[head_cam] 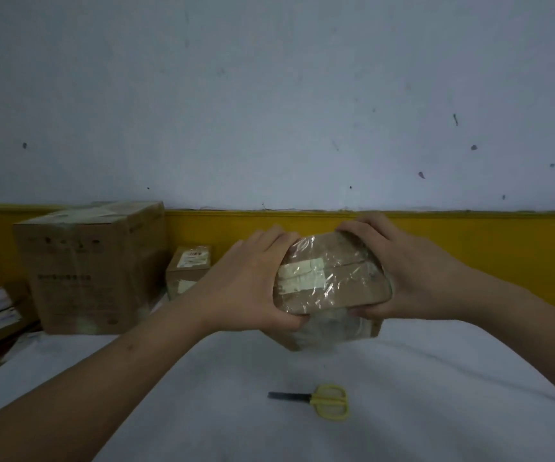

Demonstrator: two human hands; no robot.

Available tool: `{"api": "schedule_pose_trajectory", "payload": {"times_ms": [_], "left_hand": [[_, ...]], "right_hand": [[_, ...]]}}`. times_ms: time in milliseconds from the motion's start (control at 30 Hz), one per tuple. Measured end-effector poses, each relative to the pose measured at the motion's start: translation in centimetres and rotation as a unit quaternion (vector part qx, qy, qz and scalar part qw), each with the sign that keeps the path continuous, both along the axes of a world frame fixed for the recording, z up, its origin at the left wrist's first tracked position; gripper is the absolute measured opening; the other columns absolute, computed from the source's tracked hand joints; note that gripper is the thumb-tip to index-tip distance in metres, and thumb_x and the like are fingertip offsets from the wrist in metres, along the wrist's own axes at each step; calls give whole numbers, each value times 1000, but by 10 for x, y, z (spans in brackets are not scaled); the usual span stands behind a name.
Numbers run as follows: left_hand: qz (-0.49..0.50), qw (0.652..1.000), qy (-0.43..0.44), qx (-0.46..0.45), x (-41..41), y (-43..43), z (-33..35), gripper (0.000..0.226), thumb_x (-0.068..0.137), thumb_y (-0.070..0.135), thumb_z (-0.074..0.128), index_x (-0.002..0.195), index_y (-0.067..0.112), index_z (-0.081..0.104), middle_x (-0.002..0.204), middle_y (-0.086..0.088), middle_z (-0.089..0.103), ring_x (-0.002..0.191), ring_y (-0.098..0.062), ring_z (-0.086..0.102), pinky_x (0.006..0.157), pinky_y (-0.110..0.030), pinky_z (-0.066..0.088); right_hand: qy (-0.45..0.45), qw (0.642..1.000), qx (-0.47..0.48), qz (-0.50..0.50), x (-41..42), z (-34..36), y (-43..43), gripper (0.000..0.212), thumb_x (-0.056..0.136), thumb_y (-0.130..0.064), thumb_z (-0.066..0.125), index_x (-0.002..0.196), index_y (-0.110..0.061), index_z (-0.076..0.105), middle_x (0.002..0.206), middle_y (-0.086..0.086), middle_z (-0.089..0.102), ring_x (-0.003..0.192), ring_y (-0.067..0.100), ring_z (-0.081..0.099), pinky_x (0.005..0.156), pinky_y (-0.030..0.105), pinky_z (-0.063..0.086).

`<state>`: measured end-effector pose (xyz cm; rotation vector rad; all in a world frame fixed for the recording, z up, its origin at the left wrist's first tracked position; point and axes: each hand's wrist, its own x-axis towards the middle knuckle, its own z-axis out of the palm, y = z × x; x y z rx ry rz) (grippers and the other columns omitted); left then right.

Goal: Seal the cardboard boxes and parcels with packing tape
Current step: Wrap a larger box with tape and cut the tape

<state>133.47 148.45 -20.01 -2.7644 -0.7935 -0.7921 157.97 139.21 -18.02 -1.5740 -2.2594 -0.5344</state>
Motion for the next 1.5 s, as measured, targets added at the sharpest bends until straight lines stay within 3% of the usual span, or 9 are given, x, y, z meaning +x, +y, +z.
{"api": "schedule_pose_trajectory", "payload": {"times_ms": [167,400,633,767,867,1033,1200,1367,1500], "left_hand": [[-18,964,-150,-219,37,-1,7,93,59,63,83,136,34,40,123,19,46,109,-2,50,89,-25,48],[-32,768,-361,-528,113,-12,-22,78,69,62,79,128,19,51,104,8,65,91,-10,66,72,-30,54],[-19,687,-341,-642,197,-27,-33,91,54,86,68,116,20,69,103,2,75,94,-21,71,90,-43,57],[-116,666,-367,-639,220,-27,-26,55,81,72,60,109,26,71,104,-3,76,103,-21,69,96,-40,54],[-220,689,-345,-599,236,-28,-37,46,90,57,60,128,30,63,118,5,71,118,-17,62,106,-41,44],[-219,689,-319,-613,284,-20,-65,74,94,23,66,152,45,26,132,12,64,112,-11,65,96,-36,54],[-60,723,-333,-602,334,4,-67,51,99,29,58,147,22,39,132,-2,62,108,-20,65,90,-42,57],[-52,695,-241,-676,355,-17,-79,23,99,27,50,121,24,57,106,2,67,90,-13,63,66,-26,48],[-156,764,-226,-584,373,-19,-120,75,91,42,60,154,38,20,147,12,44,125,-11,50,92,-27,48]], "right_hand": [[215,972,-24,-87,29,-8,-12,108,79,-61,65,154,-40,-11,159,-23,-1,143,10,25,110,38,38],[469,811,52,-346,90,-70,-40,113,72,-74,54,157,-24,-1,165,2,-4,152,24,-1,121,50,17],[188,955,-35,-228,96,-93,-48,76,87,-76,33,148,-55,-8,162,-20,-8,152,17,-5,122,49,13],[318,922,74,-207,120,-64,-47,58,98,-49,46,151,-50,21,147,-10,49,121,18,57,95,41,52],[424,881,99,-186,137,-43,-44,45,99,-43,52,143,-46,43,109,-10,71,91,11,69,76,42,59],[456,856,112,-215,164,-39,-15,33,97,-37,57,130,-33,59,102,-6,74,81,11,71,66,35,59],[508,818,-26,-267,193,-55,-11,71,98,-25,57,157,-27,16,143,1,52,110,19,60,74,23,48],[382,855,-45,-349,219,-89,-8,45,105,-23,37,149,-32,36,150,5,45,105,19,55,74,24,39],[487,791,-64,-364,252,-93,9,37,106,-29,35,137,-38,53,127,5,61,90,20,61,77,33,51]]}}
